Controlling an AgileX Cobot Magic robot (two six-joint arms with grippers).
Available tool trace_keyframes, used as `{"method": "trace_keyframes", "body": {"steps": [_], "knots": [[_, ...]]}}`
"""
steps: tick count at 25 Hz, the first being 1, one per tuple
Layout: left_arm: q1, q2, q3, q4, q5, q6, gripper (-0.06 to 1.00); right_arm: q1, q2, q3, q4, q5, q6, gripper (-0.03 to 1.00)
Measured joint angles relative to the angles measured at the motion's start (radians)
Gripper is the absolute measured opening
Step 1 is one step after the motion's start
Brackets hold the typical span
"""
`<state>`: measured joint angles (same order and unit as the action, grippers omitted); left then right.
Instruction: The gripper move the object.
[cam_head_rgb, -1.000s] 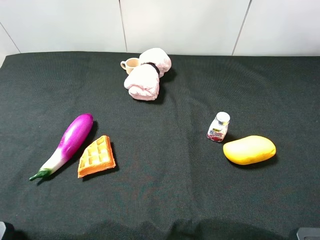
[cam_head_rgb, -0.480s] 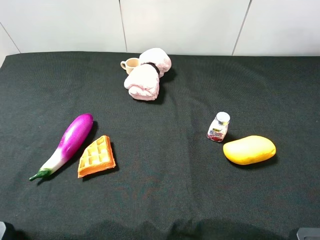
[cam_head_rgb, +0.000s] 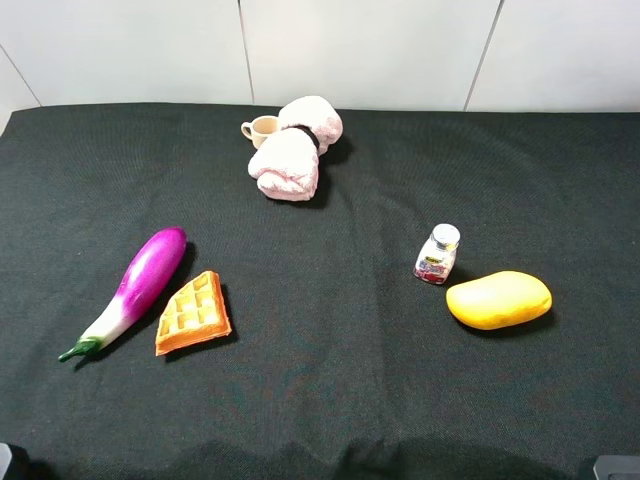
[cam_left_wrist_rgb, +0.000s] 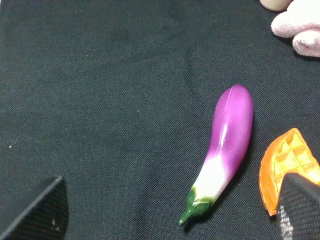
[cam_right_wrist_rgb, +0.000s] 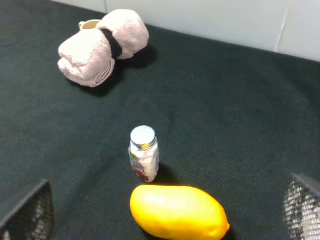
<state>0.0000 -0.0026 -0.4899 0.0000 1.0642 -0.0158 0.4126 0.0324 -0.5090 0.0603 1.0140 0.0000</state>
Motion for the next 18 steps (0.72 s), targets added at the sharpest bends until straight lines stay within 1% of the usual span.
{"method": "trace_keyframes", "body": {"steps": [4, 18], "knots": [[0.000, 0.000, 0.000, 0.000, 0.000, 0.000, 0.87, 0.000, -0.037, 0.002, 0.003, -0.001, -0.017, 0.69], [0.000, 0.000, 0.000, 0.000, 0.000, 0.000, 0.87, 0.000, -0.040, 0.011, 0.006, 0.006, -0.021, 0.69]]}}
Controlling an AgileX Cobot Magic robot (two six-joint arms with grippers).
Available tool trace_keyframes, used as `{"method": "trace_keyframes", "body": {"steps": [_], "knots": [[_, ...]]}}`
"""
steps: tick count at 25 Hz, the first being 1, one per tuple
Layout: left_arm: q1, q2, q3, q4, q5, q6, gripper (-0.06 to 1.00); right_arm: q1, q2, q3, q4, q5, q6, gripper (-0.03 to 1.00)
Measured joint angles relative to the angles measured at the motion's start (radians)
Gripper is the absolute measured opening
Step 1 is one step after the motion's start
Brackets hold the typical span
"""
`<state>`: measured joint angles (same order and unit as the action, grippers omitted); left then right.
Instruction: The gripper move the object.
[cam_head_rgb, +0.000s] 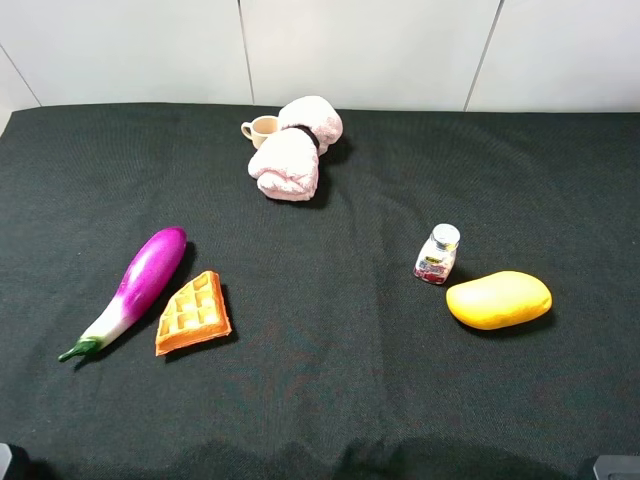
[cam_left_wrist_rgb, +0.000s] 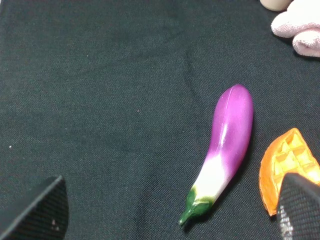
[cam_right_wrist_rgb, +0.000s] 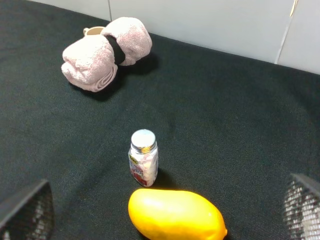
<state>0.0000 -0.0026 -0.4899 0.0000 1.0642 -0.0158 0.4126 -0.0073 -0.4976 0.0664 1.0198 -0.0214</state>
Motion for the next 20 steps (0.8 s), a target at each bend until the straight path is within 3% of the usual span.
{"method": "trace_keyframes", "body": {"steps": [8, 20], "knots": [[0.000, 0.000, 0.000, 0.000, 0.000, 0.000, 0.87, -0.027, 0.000, 0.000, -0.007, 0.000, 0.010, 0.69], [0.000, 0.000, 0.000, 0.000, 0.000, 0.000, 0.87, -0.366, 0.000, 0.000, 0.008, 0.001, -0.010, 0.69]]}}
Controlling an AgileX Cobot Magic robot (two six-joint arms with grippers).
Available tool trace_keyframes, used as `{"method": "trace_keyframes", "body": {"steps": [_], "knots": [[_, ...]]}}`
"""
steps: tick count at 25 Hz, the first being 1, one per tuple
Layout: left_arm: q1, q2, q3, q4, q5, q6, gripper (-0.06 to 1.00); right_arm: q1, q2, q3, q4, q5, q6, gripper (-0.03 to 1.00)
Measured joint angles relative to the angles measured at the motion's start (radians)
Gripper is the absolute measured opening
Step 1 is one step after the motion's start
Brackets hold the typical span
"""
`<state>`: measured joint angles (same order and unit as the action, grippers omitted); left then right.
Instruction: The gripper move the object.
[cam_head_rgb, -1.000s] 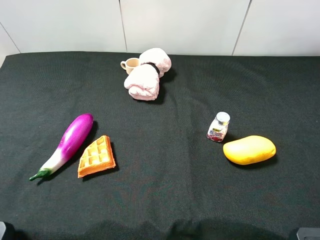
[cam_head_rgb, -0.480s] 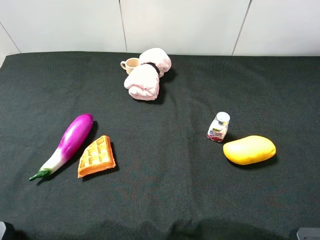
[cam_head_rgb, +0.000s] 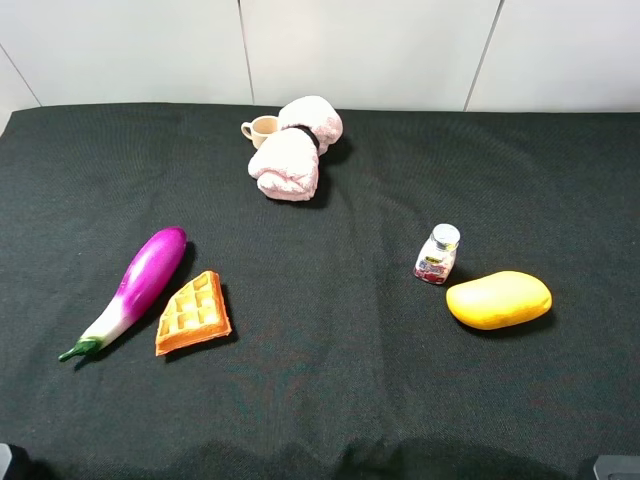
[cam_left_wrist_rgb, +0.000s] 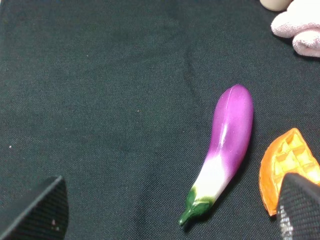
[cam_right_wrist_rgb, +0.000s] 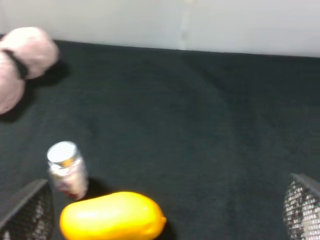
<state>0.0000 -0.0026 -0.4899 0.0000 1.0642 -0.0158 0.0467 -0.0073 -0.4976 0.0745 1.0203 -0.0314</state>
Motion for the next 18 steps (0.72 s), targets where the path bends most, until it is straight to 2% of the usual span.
{"method": "trace_keyframes", "body": {"steps": [18], "knots": [[0.000, 0.000, 0.000, 0.000, 0.000, 0.000, 0.87, -0.021, 0.000, 0.000, 0.029, 0.000, -0.035, 0.69]]}}
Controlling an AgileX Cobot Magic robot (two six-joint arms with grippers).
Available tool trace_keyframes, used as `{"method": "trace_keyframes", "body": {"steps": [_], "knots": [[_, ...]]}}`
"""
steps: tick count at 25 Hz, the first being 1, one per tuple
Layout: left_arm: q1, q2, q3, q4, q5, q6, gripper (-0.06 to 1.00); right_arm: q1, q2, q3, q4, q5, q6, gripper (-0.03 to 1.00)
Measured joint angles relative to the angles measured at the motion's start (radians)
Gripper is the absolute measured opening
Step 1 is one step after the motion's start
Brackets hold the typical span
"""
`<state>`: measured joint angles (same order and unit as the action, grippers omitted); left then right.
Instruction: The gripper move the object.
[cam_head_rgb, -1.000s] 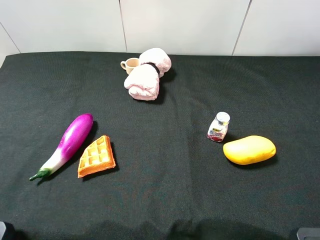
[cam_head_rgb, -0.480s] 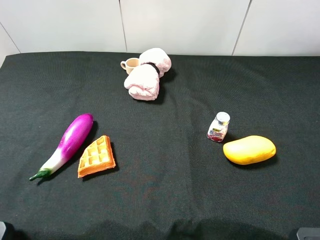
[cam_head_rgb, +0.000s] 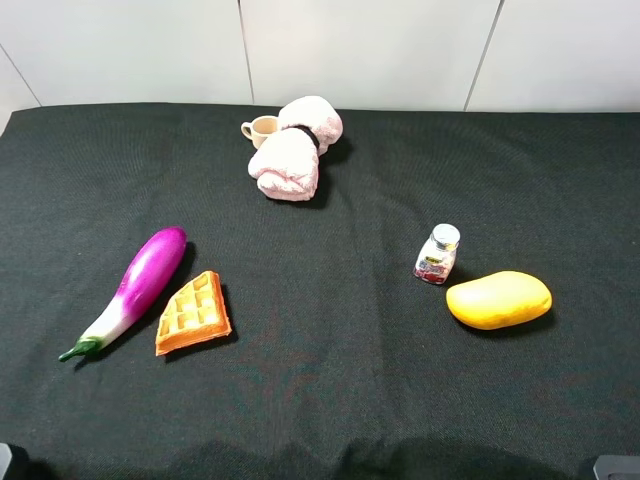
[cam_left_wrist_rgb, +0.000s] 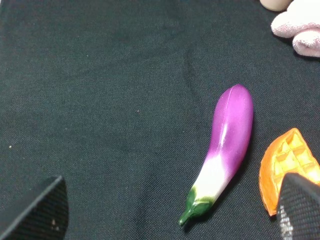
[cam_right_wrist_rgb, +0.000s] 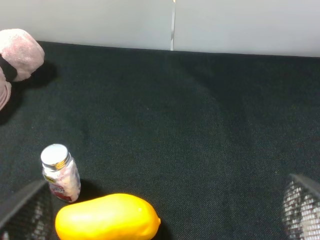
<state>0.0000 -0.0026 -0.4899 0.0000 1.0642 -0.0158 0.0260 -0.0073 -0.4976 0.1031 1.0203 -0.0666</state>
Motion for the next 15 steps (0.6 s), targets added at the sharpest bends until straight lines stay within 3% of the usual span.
{"method": "trace_keyframes", "body": {"steps": [15], "knots": [[0.000, 0.000, 0.000, 0.000, 0.000, 0.000, 0.87, 0.000, 0.000, 0.000, 0.000, 0.000, 0.000, 0.69]]}}
